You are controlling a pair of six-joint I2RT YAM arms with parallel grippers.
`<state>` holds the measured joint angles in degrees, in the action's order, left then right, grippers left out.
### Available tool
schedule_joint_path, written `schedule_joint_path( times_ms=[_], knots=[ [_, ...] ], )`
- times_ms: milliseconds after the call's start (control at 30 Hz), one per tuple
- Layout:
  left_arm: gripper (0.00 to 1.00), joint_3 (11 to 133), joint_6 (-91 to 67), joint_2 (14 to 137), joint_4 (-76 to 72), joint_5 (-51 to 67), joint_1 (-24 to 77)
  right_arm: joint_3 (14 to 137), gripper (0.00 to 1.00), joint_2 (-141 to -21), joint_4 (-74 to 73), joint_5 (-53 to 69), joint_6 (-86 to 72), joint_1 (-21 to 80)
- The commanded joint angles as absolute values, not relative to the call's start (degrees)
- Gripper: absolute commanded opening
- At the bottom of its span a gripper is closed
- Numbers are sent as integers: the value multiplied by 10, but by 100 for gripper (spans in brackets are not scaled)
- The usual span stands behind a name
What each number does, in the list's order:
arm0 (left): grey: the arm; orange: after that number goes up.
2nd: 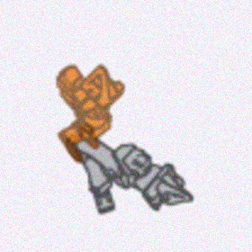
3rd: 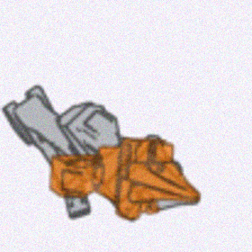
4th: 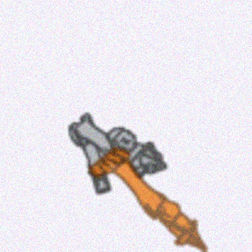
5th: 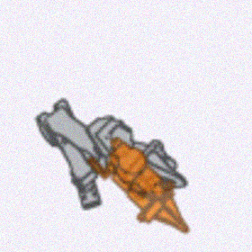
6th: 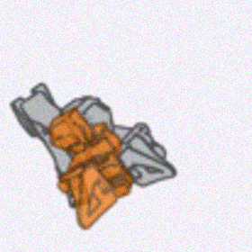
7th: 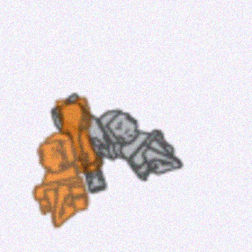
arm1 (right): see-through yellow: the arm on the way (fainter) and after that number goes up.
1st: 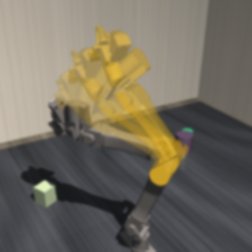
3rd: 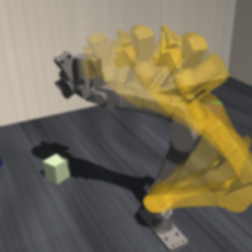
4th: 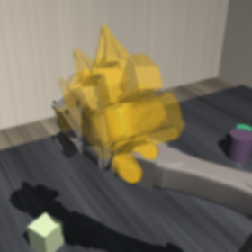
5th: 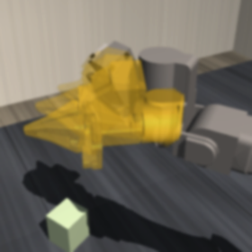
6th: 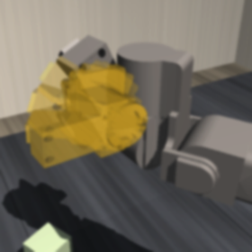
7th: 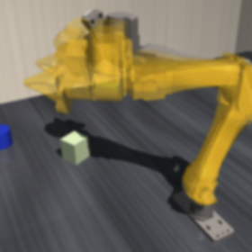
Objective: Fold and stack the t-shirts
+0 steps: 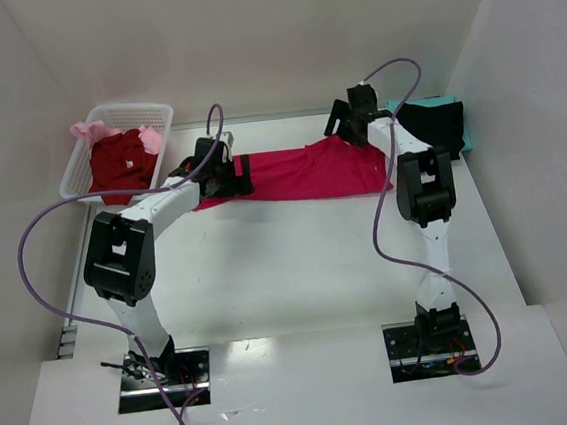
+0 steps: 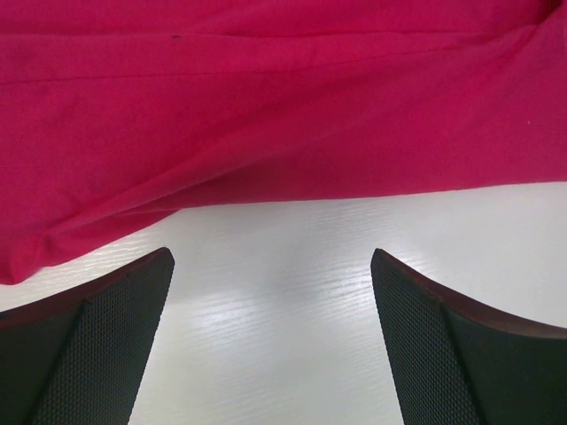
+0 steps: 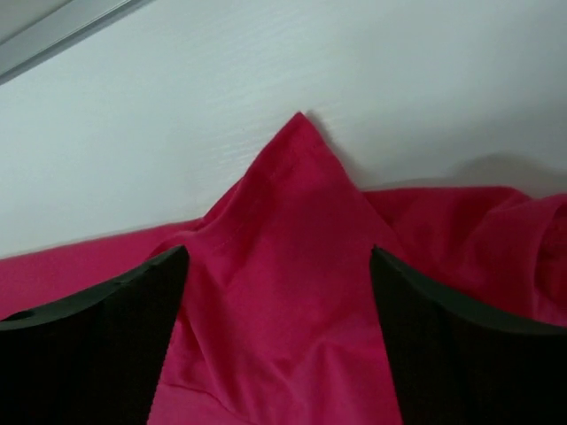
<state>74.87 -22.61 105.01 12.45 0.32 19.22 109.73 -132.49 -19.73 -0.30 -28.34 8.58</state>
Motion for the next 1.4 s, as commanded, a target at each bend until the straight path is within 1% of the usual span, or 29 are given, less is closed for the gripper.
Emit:
schedule_joint_path(
  times_ms=[0,67,133,167,200,267,300,400,467,600,633,733,967,1200,1233,1333,1367],
  knots=[
    [100,779,-239,1056,121,-33,190,1049,90,-1240,-169,-11,-272,83],
    [100,779,-251,1050,134,-59,190,1014,90,-1185,-169,-24,-264,78],
    [100,779,-277,1044,145,-97,174,945,90,-1145,-169,-31,-257,78],
    [100,779,-282,1037,145,-98,168,919,90,-1104,-169,-52,-249,78],
    [100,770,-282,1037,150,-98,162,863,90,-1086,-169,-62,-249,78],
    [100,759,-308,1026,156,-103,145,805,90,-1033,-162,-79,-254,78],
    [100,752,-316,1026,164,-103,140,755,90,-1019,-162,-93,-266,78],
    [100,730,-342,1019,164,-111,134,688,90,-978,-169,-93,-288,62],
    [100,725,-350,1013,164,-111,134,666,90,-967,-176,-109,-295,55],
    [100,725,-361,1040,173,-111,129,634,90,-959,-176,-130,-308,55],
    [100,733,-361,1053,185,-116,124,634,88,-964,-183,-138,-308,55],
    [100,744,-374,1063,185,-122,119,634,87,-987,-177,-145,-308,55],
    [100,738,-374,1076,185,-158,113,639,87,-1015,-171,-177,-302,55],
    [100,758,-367,1100,180,-173,97,644,74,-1035,-151,-149,-297,33],
    [100,758,-367,1106,180,-178,97,644,69,-1035,-151,-144,-297,33],
    [94,758,-367,1112,180,-178,97,644,58,-1041,-151,-144,-297,33],
    [93,752,-367,1112,180,-178,97,644,48,-1046,-151,-144,-297,33]
  ],
)
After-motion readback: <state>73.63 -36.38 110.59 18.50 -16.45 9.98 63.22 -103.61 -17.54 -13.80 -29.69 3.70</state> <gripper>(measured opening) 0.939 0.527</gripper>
